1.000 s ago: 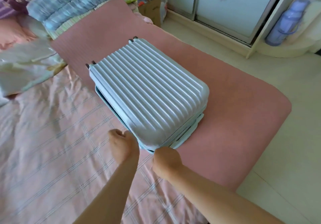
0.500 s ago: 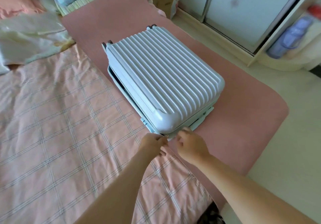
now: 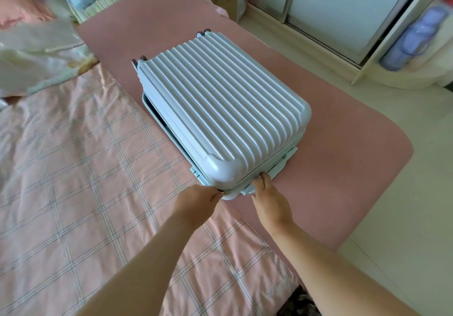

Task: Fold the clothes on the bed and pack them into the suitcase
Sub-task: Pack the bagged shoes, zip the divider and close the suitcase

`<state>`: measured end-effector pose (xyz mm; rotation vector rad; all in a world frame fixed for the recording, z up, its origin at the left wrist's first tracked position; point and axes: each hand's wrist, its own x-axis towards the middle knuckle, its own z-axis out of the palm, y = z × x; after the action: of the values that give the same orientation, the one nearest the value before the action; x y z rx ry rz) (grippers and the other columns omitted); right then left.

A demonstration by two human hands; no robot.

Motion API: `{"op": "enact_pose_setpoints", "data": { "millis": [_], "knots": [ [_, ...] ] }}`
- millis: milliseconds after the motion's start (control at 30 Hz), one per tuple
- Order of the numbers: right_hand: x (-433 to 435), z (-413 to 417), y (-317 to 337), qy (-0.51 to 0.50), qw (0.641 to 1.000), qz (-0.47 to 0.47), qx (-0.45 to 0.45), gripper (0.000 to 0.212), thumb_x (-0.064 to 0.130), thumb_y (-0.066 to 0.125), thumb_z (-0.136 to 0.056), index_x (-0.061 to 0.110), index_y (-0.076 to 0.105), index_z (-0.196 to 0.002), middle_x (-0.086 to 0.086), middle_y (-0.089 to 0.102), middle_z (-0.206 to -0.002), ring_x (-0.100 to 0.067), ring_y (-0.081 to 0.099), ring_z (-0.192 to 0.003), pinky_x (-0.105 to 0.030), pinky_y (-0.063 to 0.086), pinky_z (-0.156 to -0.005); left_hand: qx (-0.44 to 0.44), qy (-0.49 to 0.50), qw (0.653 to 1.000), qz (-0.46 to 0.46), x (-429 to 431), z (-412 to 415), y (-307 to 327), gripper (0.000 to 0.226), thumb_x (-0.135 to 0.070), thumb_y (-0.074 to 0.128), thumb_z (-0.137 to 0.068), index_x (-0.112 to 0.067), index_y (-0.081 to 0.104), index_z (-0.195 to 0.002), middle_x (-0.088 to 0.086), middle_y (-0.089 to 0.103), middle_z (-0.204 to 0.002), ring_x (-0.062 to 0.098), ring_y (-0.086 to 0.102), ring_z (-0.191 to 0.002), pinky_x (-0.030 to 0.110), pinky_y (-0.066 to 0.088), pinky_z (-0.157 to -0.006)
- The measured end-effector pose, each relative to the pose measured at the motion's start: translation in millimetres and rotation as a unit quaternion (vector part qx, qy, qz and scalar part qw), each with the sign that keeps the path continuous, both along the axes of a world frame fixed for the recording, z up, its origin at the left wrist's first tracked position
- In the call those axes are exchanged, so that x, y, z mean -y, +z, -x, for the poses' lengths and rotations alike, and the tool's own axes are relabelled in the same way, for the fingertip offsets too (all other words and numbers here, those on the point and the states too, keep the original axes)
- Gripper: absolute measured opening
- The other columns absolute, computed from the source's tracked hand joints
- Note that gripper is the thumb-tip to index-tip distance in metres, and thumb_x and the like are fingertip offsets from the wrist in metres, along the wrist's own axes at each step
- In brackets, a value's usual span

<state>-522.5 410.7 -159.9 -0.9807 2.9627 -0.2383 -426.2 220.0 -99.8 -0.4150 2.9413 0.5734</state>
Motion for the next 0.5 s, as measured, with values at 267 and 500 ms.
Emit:
{"op": "enact_pose_setpoints", "data": {
  "millis": [267, 500],
  "knots": [
    [-9.3, 46.3, -2.9, 0.110, 0.980, 0.009, -0.167, 0.041, -0.005, 0.067, -0.054, 0.011, 0.047, -0.086, -0.009, 0.056, -0.075, -0.021, 0.043, -0.040, -0.026, 0.032, -0.035, 0.022, -0.079, 0.982, 0.170, -3.4, -0.9, -8.5, 0.044, 0.008, 0.078, -0.032, -0.015, 0.052, -0.060, -0.005, 0.038, -0.037, 0.015, 0.037, -0.024, 0.010, 0.012, -0.043],
    [-65.3, 130.8, 24.9, 0.091, 0.978, 0.007, -0.188, 0.030, -0.012, 0.064, -0.051, 0.003, 0.065, -0.077, -0.011, 0.056, -0.071, -0.027, 0.048, -0.043, -0.032, 0.043, -0.034, 0.003, -0.139, 0.980, 0.145, -56.7, 67.3, 11.3, 0.023, -0.027, 0.081, -0.068, -0.024, 0.069, -0.087, -0.006, 0.049, -0.045, 0.013, 0.047, -0.032, 0.016, 0.025, -0.036]
  ]
}}
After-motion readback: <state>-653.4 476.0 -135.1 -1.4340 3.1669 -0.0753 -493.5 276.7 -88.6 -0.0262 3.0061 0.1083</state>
